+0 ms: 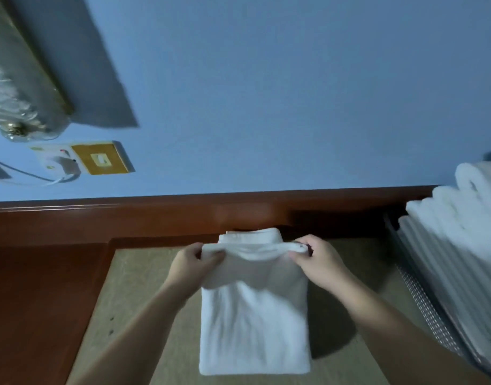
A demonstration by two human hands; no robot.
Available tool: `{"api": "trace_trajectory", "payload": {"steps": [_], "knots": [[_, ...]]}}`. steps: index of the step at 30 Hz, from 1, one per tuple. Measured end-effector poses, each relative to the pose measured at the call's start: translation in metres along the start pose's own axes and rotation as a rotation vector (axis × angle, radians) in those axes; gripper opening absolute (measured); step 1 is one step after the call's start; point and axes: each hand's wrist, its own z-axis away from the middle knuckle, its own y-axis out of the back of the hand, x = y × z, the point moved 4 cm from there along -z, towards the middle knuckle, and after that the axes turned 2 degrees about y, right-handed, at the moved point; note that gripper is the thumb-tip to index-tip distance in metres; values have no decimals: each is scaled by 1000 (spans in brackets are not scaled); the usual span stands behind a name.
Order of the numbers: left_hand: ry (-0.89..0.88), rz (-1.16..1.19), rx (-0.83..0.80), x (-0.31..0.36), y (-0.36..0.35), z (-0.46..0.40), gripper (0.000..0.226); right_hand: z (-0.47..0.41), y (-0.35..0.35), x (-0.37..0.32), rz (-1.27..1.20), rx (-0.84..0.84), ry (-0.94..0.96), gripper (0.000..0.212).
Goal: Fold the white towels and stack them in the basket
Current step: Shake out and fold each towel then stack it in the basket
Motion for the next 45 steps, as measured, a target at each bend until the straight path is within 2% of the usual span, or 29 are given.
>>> {"api": "trace_trajectory", "payload": {"steps": [2, 4, 6, 7, 11, 15, 18, 22, 24, 26, 27, 29, 31, 32, 34, 37, 41, 45], "knots": [[-3, 55, 99, 4, -9, -46, 28, -50, -5, 0, -110, 62, -46, 31], [72, 27, 151, -6, -23, -81, 54, -87, -22, 10, -143, 78, -105, 57], [201, -113, 129, -32, -44, -102, 80, -105, -51, 28, 11, 44, -151, 73], [264, -155, 107, -46, -56, -108, 83, -108, -67, 40, 82, 26, -181, 75], [430, -34, 121, -90, -83, -103, 60, -100, -109, 81, 107, 72, -315, 51], [336, -129, 170, -94, -76, -107, 38, -109, -109, 93, 109, 50, -307, 27], [216, -141, 232, -72, -69, -116, 22, -120, -96, 85, 112, 78, -258, 20], [182, -58, 264, -52, -70, -128, 23, -130, -84, 78, 80, 198, -232, 20], [281, -131, 228, -65, -72, -131, 31, -128, -87, 82, 61, 148, -302, 17], [357, -277, 227, -78, -75, -126, 41, -121, -90, 80, 136, 157, -290, 32], [302, -404, 278, -77, -78, -121, 44, -118, -92, 74, 214, 207, -194, 41], [-67, -627, 347, -59, -94, -109, 48, -115, -106, 58, 360, 237, 78, 53], [-434, -736, 218, -52, -123, -103, 54, -117, -132, 53, 476, 138, 184, 61], [-480, -759, 138, -58, -135, -105, 59, -119, -145, 58, 519, 88, 187, 66], [-397, -783, 35, -73, -149, -117, 64, -125, -163, 70, 572, 42, 198, 72], [-291, -845, 5, -83, -158, -135, 68, -138, -177, 85, 669, 3, 259, 69], [-210, -986, -129, -67, -153, -135, 70, -140, -168, 78, 793, -179, 150, 83], [-116, -914, -173, -43, -138, -102, 73, -109, -153, 48, 702, -278, 59, 67]]}}
